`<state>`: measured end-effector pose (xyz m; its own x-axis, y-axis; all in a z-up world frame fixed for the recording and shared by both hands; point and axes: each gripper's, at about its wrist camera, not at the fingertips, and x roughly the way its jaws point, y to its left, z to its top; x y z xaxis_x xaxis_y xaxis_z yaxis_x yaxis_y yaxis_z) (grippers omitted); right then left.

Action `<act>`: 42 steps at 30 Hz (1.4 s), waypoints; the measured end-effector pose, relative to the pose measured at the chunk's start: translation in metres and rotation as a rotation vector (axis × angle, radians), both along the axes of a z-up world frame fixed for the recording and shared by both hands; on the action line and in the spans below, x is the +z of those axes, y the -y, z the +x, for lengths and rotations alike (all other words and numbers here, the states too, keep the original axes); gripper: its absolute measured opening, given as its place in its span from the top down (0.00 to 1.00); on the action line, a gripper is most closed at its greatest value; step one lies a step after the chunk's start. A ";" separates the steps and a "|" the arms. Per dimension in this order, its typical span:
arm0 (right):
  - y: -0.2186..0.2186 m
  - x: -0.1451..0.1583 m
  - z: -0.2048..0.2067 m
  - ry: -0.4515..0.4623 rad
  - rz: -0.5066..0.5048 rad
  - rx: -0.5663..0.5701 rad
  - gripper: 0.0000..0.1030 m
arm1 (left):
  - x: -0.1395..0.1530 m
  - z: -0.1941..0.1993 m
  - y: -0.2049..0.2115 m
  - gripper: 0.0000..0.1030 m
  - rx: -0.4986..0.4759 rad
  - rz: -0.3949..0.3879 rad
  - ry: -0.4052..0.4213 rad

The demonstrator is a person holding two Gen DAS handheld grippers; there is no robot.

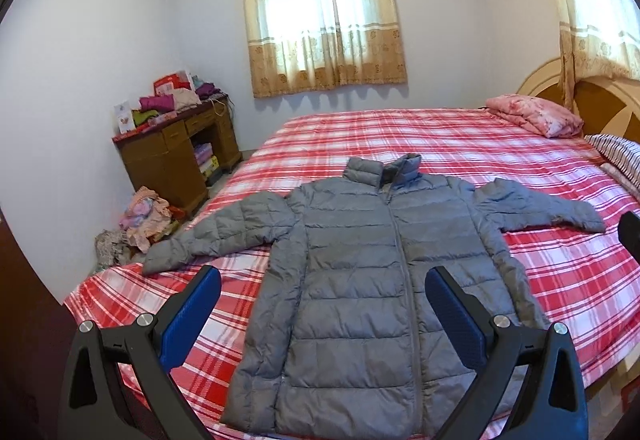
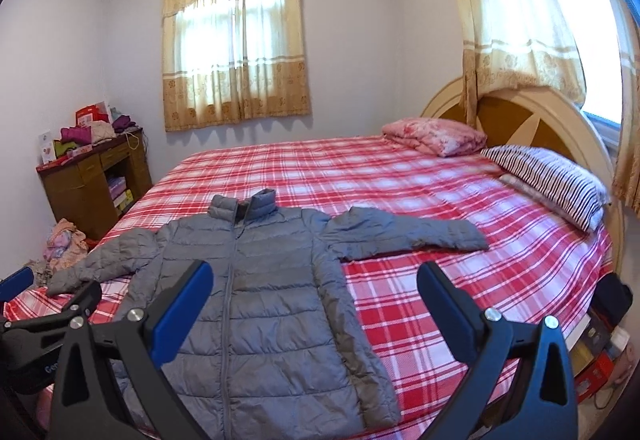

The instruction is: Fold large clothes

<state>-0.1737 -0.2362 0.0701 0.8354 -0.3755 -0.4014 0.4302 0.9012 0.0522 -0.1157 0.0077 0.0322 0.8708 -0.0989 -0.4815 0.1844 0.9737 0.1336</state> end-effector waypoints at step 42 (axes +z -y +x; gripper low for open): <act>0.000 -0.004 -0.005 0.002 -0.008 -0.031 0.00 | -0.007 -0.003 0.020 0.01 -0.099 -0.024 0.006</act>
<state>-0.1787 -0.2365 0.0663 0.8242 -0.4045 -0.3963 0.4579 0.8878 0.0462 -0.1191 -0.0123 0.0256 0.8589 -0.1965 -0.4729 0.2796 0.9536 0.1116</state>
